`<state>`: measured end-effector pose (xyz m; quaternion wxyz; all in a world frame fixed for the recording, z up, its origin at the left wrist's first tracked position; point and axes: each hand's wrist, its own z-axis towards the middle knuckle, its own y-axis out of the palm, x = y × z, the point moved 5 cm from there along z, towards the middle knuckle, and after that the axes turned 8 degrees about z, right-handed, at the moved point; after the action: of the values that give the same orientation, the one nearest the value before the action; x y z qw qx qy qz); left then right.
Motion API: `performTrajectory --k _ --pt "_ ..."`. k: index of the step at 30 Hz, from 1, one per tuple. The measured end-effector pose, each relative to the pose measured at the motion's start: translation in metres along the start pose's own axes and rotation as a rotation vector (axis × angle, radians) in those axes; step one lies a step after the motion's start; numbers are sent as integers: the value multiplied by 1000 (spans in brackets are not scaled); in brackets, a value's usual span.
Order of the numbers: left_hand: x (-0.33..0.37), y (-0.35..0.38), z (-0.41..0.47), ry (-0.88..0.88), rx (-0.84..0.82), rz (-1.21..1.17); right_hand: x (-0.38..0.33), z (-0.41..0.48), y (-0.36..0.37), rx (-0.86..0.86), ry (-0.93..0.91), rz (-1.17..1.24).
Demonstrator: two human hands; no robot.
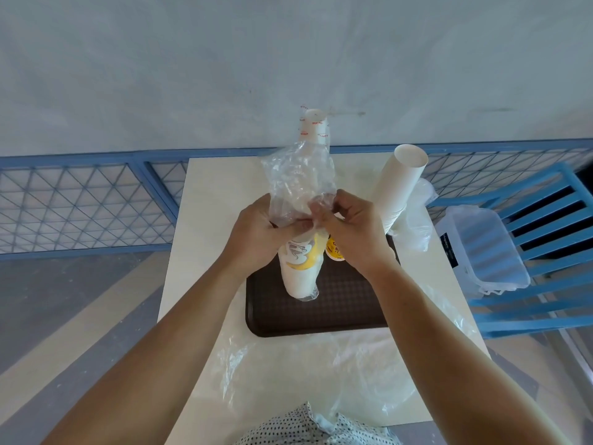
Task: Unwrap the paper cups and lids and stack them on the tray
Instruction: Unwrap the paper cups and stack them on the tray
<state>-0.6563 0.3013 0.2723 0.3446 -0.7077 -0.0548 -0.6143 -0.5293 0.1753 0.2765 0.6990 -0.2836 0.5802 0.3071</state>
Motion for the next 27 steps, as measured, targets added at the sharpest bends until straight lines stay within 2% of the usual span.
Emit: performTrajectory --k 3,6,10,13,17,22,27 --pt "17 -5 2 60 47 -33 4 -3 1 -100 11 -46" --pt "25 -10 6 120 78 -65 17 -8 -1 -119 101 -135" --pt "13 -10 8 -1 4 25 8 -6 -4 6 103 -42" --pt "9 -10 6 -50 2 20 -2 -3 -5 6 65 -11" --pt "20 -16 3 3 84 -76 -10 -2 -3 -41 117 -16" --pt "30 -20 -1 30 92 -88 -42 3 -1 -25 27 46" --pt "57 -33 -5 154 165 -273 -41 -4 -3 -73 92 -37"
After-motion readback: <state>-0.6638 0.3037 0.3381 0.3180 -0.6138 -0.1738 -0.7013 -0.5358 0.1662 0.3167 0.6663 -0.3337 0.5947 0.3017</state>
